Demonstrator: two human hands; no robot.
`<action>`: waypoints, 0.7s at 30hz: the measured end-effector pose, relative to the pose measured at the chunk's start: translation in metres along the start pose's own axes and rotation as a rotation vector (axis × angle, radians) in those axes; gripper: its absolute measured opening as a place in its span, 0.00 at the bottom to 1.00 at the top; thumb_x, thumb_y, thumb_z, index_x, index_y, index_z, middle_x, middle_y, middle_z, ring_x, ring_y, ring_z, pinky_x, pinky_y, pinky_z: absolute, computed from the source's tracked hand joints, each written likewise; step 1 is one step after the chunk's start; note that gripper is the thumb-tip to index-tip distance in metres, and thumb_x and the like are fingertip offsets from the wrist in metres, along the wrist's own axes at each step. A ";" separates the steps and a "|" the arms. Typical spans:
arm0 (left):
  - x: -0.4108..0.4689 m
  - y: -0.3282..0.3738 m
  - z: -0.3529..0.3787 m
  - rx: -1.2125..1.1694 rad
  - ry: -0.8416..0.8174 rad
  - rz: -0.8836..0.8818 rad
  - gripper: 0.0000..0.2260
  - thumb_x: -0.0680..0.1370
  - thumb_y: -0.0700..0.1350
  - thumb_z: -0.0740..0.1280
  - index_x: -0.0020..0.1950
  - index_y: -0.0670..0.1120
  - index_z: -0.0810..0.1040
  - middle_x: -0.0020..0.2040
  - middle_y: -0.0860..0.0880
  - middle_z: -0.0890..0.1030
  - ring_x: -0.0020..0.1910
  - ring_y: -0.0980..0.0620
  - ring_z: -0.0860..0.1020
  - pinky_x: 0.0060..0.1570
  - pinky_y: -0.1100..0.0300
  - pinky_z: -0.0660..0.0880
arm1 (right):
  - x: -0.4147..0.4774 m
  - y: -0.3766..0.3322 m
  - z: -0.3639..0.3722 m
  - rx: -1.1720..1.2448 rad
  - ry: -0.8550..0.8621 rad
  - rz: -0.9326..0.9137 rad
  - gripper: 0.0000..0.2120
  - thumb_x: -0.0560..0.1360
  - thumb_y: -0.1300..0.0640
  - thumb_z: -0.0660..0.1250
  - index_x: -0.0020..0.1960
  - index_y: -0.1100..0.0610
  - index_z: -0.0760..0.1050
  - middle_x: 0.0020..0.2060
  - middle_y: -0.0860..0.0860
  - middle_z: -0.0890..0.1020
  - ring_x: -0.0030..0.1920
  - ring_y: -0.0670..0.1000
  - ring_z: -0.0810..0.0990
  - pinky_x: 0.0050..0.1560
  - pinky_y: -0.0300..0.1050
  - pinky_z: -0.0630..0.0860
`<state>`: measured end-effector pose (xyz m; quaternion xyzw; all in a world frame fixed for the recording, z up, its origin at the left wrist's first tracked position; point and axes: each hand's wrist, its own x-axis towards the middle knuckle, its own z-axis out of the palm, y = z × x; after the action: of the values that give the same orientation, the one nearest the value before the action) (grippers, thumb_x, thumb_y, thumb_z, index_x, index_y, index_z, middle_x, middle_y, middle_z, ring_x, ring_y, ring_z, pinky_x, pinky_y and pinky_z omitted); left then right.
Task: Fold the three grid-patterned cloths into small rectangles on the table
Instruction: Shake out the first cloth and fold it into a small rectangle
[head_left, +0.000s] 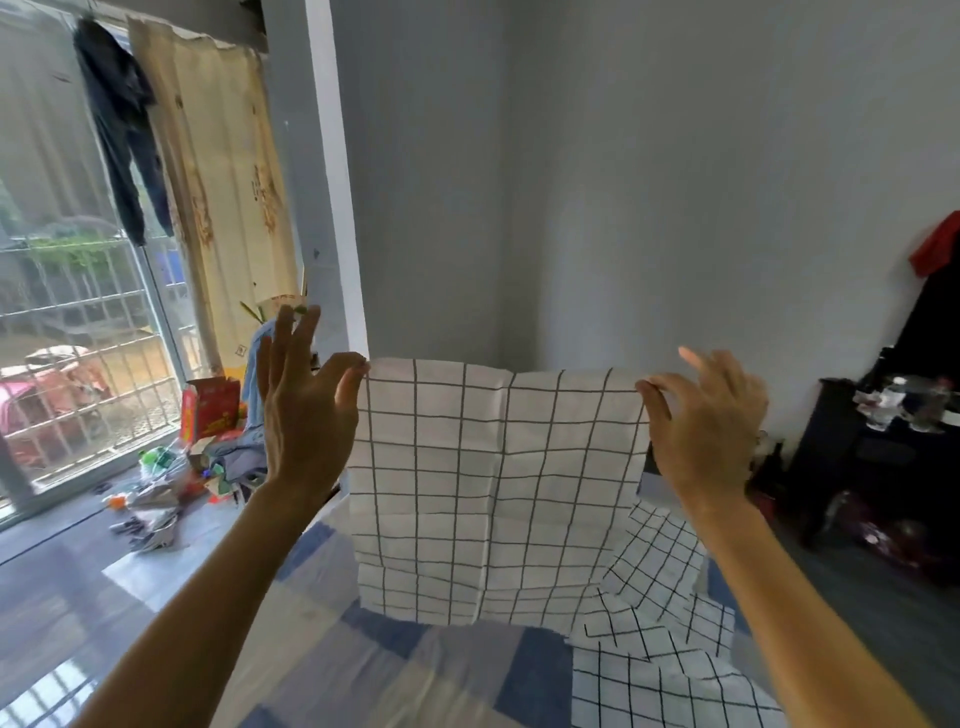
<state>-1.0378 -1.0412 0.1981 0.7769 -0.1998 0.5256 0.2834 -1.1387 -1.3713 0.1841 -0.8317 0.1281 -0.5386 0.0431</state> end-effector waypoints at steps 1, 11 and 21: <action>-0.006 0.002 -0.003 0.021 0.002 0.008 0.03 0.75 0.40 0.70 0.46 0.43 0.82 0.72 0.42 0.66 0.74 0.42 0.58 0.74 0.49 0.50 | -0.003 0.002 0.000 0.014 0.005 -0.004 0.13 0.76 0.50 0.65 0.48 0.58 0.82 0.60 0.59 0.79 0.66 0.63 0.71 0.65 0.65 0.62; 0.006 -0.004 0.026 0.082 -0.005 0.019 0.08 0.77 0.46 0.65 0.48 0.44 0.81 0.71 0.41 0.68 0.73 0.42 0.60 0.73 0.47 0.52 | -0.002 0.021 0.031 0.060 0.032 0.016 0.12 0.77 0.50 0.67 0.47 0.59 0.82 0.59 0.59 0.79 0.66 0.62 0.71 0.68 0.64 0.59; -0.021 -0.089 0.166 0.056 -0.219 -0.012 0.02 0.75 0.39 0.70 0.45 0.42 0.81 0.69 0.38 0.69 0.71 0.38 0.62 0.69 0.39 0.60 | -0.018 0.041 0.175 -0.025 -0.151 0.022 0.15 0.76 0.48 0.64 0.47 0.59 0.81 0.53 0.58 0.81 0.62 0.62 0.74 0.66 0.64 0.64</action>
<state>-0.8743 -1.0812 0.1107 0.8384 -0.2099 0.4414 0.2411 -0.9935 -1.4178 0.0868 -0.8689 0.1401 -0.4723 0.0481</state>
